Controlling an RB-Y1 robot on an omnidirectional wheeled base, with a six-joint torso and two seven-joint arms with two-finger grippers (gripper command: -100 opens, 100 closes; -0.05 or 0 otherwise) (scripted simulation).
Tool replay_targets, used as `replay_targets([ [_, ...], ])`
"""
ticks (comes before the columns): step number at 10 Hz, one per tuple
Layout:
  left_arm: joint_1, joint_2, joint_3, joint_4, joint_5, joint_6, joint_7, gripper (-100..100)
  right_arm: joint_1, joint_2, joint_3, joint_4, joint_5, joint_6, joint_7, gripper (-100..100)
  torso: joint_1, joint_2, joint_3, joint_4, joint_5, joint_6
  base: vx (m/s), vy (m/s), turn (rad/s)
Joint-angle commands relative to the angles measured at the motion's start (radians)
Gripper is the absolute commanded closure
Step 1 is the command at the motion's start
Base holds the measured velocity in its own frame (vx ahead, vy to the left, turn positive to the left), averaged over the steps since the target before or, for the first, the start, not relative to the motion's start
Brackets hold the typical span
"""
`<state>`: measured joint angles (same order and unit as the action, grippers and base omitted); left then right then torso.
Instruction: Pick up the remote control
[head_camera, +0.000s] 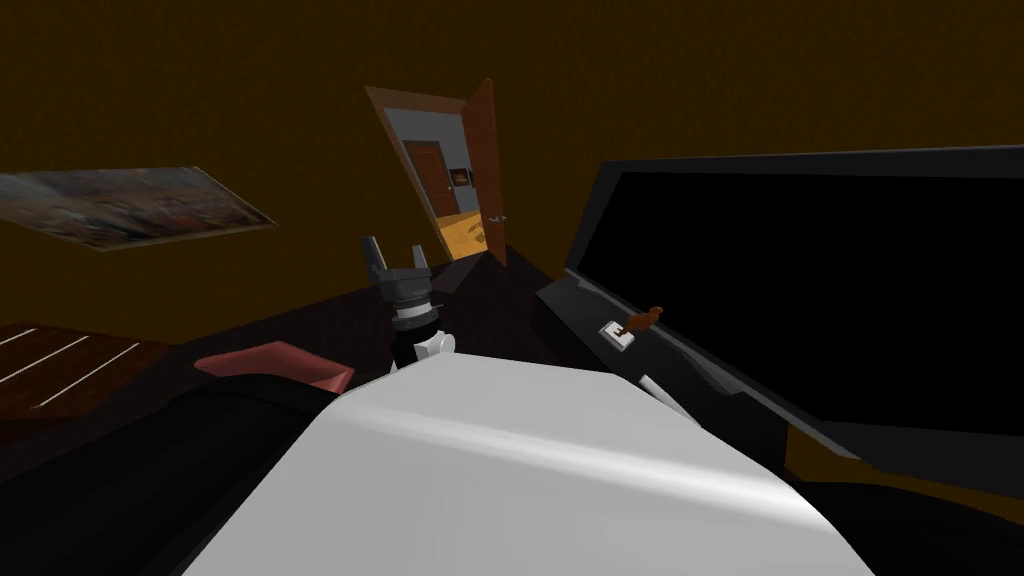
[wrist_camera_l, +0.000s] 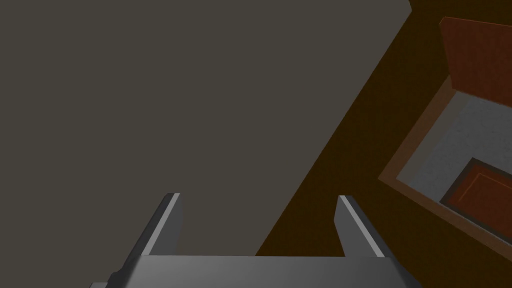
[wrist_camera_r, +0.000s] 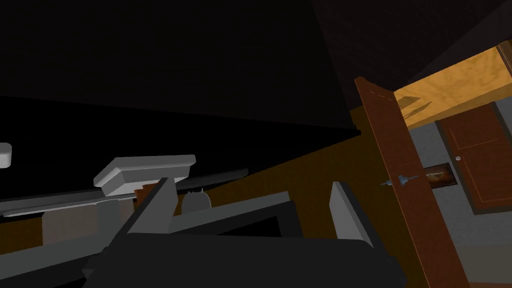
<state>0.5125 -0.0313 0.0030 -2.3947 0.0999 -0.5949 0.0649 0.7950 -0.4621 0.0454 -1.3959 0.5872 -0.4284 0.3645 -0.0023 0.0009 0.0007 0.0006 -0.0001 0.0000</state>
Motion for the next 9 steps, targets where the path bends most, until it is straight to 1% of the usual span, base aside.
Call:
replay_targets([
  [1,0.0,0.0,0.0,0.0,0.0,0.0,0.0,0,0.01,-0.007,0.004,0.041,0.011,0.001,0.008,-100,0.0,0.0,0.0,0.0,0.0,0.0,0.038,-0.021,0.183],
  [2,0.0,0.0,0.0,0.0,0.0,0.0,0.0,0,0.017,-0.02,0.016,0.064,0.036,0.004,0.021,-100,0.0,0.0,0.0,0.0,0.0,0.002,0.047,-0.031,0.349],
  [3,0.0,0.0,0.0,0.0,0.0,0.0,0.0,0,0.017,-0.02,0.016,0.098,0.036,0.004,0.021,-100,-0.001,-0.001,-0.001,0.0,0.0,0.0,0.04,-0.034,0.176],
  [4,0.0,0.0,0.0,0.0,0.0,0.0,0.0,0,0.024,-0.033,0.029,0.142,0.06,0.007,0.032,-100,-0.001,-0.001,0.0,0.0,0.0,0.002,0.042,-0.036,0.308],
  [5,0.0,0.0,0.0,0.0,0.0,0.0,0.0,0,0.029,-0.045,0.042,0.189,0.082,0.01,0.043,-100,-0.002,-0.001,0.0,0.0,0.0,0.001,0.069,-0.066,0.455],
  [6,0.0,0.0,0.0,0.0,0.0,0.0,0.0,0,0.029,-0.045,0.042,0.213,0.082,0.01,0.043,-100,-0.004,-0.002,-0.001,0.0,-0.001,0.0,0.051,-0.069,0.182],
  [7,0.0,0.0,0.0,0.0,0.0,0.0,0.0,0,0.029,-0.045,0.042,0.213,0.082,0.01,0.043,-100,-0.003,-0.002,-0.001,-0.001,-0.001,0.002,0.019,-0.032,-0.013],
  [8,0.0,0.0,0.0,0.0,0.0,0.0,0.0,0,0.034,-0.057,0.056,0.245,0.104,0.012,0.053,-100,-0.001,0.0,0.0,0.0,0.0,0.002,0.026,-0.027,0.309],
  [9,0.0,0.0,0.0,0.0,0.0,0.0,0.0,0,0.034,-0.057,0.056,0.268,0.104,0.012,0.053,-100,-0.001,0.0,0.0,0.0,0.0,0.001,0.024,-0.042,0.184],
])
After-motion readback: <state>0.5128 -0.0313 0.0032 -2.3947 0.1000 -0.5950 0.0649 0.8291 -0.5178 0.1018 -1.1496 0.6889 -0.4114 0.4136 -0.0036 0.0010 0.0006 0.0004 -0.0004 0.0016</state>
